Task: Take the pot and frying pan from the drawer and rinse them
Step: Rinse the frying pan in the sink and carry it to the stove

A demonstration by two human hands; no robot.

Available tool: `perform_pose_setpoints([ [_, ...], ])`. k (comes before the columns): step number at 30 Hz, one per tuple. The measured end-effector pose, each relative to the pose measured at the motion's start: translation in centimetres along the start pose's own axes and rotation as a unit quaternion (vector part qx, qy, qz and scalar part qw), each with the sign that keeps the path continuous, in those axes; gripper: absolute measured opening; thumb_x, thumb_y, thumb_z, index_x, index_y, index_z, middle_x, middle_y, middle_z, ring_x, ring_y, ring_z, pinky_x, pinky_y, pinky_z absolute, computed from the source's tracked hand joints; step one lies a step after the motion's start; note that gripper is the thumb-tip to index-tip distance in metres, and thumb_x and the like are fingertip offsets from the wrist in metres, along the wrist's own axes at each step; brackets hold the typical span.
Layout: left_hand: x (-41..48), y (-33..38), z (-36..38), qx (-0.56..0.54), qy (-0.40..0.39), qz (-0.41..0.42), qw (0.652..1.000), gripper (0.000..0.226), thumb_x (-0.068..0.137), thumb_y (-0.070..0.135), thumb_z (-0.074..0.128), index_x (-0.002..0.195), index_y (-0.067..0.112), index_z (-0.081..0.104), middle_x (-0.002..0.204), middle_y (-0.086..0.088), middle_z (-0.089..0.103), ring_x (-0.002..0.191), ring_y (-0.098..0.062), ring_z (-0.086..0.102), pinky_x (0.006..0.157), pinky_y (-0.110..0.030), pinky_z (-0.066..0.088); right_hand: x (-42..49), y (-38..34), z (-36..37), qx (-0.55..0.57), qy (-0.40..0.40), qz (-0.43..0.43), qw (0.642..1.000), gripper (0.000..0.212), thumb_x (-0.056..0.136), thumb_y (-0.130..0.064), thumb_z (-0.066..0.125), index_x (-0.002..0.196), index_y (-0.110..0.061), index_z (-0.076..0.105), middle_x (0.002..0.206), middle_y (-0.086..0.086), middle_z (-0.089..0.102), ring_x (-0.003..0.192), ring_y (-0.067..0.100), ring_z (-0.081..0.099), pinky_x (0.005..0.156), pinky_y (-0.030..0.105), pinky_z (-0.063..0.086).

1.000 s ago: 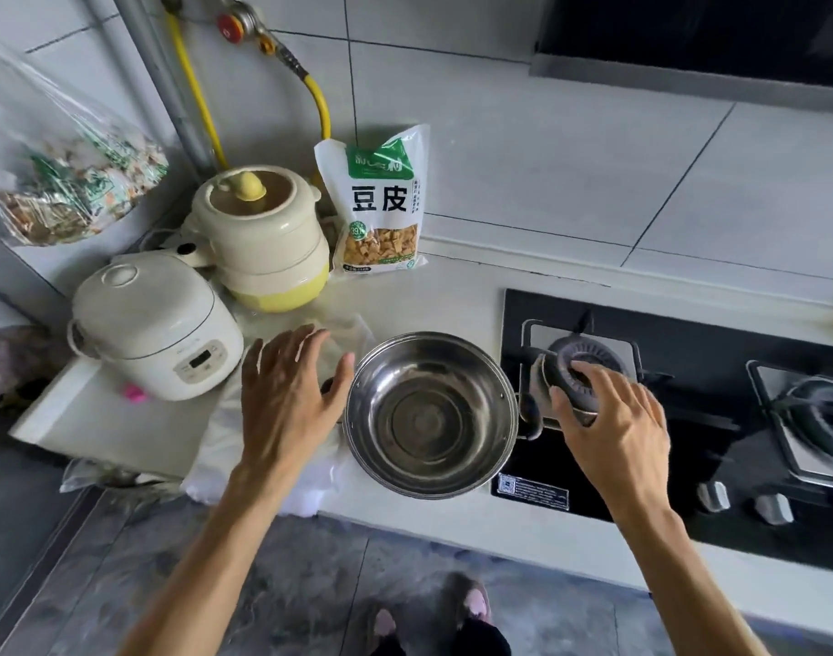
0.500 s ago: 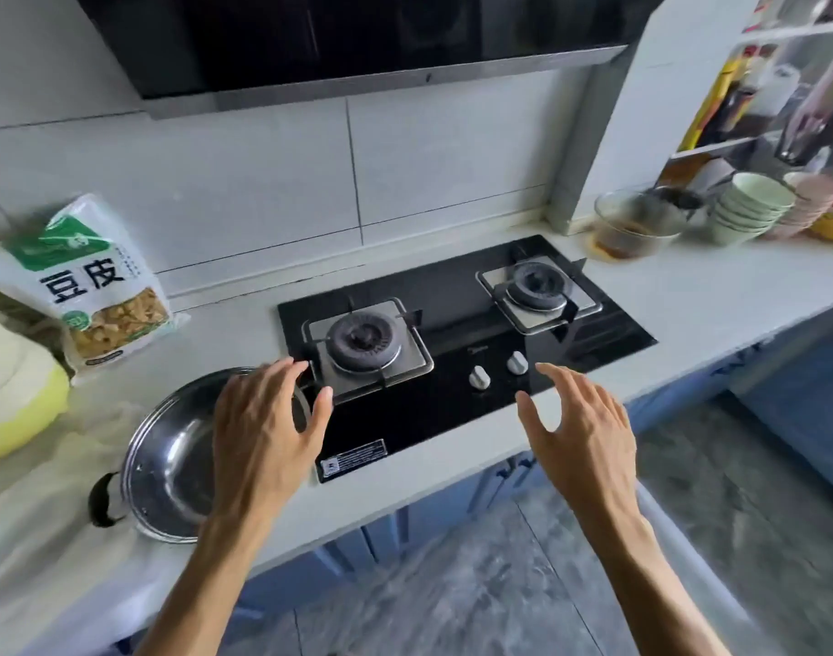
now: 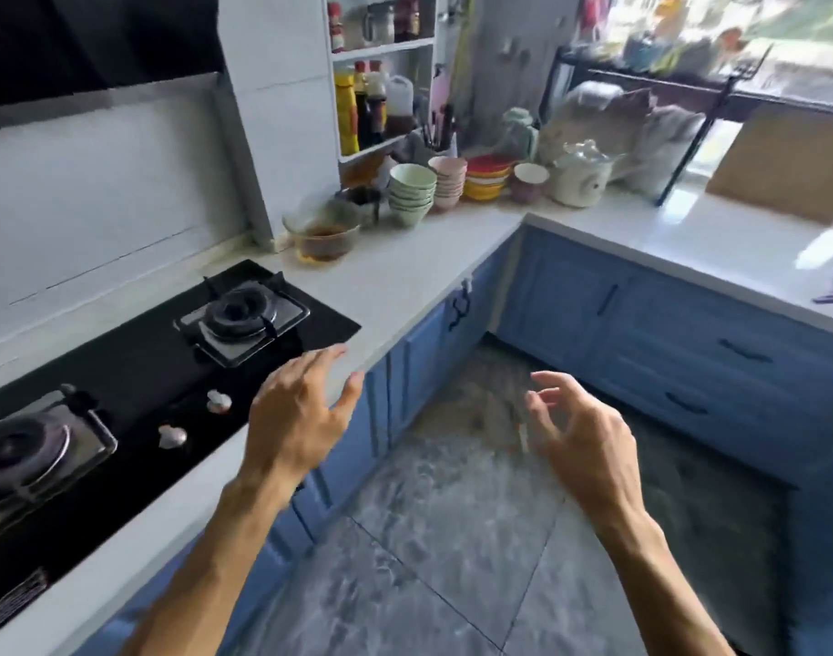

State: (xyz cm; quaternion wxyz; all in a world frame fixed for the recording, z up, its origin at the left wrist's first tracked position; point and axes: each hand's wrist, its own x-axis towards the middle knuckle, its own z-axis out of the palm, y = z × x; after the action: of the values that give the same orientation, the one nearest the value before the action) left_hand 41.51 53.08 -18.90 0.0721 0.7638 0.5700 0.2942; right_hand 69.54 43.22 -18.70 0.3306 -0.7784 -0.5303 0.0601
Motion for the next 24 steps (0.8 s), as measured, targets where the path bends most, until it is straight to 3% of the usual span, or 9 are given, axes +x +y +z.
perform_pose_setpoints([
  [4,4.8,8.0,7.1,-0.027,-0.052,0.061,0.996,0.053,0.090,0.057,0.041,0.123,0.026,0.068,0.116,0.005,0.073,0.107,-0.023,0.069,0.093,-0.038,0.053,3.5,7.2,-4.5,0.010,0.047,0.056,0.997,0.024,0.092,-0.039,0.065,0.116,-0.039,0.065,0.095,-0.021,0.072,0.089,0.006,0.069,0.073,0.031,0.051],
  [8,10.1,14.7,14.1,-0.028,-0.046,0.110,0.992,0.048,0.090,0.053,0.044,0.120,0.026,0.070,0.111,0.004,0.075,0.100,-0.024,0.072,0.086,-0.039,0.055,7.0,13.9,-7.0,-0.014,0.103,0.105,0.989,0.028,0.092,-0.035,0.067,0.120,-0.035,0.066,0.103,-0.018,0.071,0.093,0.005,0.067,0.070,0.027,0.042],
  [11,14.2,19.9,19.4,-0.048,-0.055,0.131,0.989,0.044,0.090,0.053,0.047,0.119,0.028,0.070,0.112,0.006,0.074,0.099,-0.023,0.071,0.084,-0.038,0.055,10.7,18.6,-8.5,-0.032,0.128,0.147,0.980,0.030,0.091,-0.036,0.067,0.121,-0.037,0.066,0.108,-0.019,0.070,0.097,0.002,0.066,0.072,0.028,0.045],
  [18,24.8,33.1,31.3,-0.099,-0.118,0.222,0.963,0.048,0.090,0.054,0.044,0.124,0.030,0.067,0.121,0.010,0.071,0.112,-0.016,0.067,0.100,-0.038,0.051,19.1,29.0,-13.5,-0.066,0.164,0.254,0.951,0.029,0.091,-0.038,0.067,0.119,-0.042,0.064,0.106,-0.025,0.067,0.094,-0.003,0.061,0.070,0.024,0.041],
  [24,30.3,45.0,39.7,-0.123,-0.149,0.302,0.934,0.044,0.092,0.051,0.047,0.125,0.028,0.066,0.122,0.009,0.071,0.115,-0.018,0.066,0.100,-0.038,0.050,23.4,38.0,-17.9,-0.060,0.207,0.337,0.917,0.027,0.091,-0.036,0.067,0.117,-0.042,0.065,0.103,-0.027,0.067,0.092,-0.003,0.063,0.077,0.029,0.048],
])
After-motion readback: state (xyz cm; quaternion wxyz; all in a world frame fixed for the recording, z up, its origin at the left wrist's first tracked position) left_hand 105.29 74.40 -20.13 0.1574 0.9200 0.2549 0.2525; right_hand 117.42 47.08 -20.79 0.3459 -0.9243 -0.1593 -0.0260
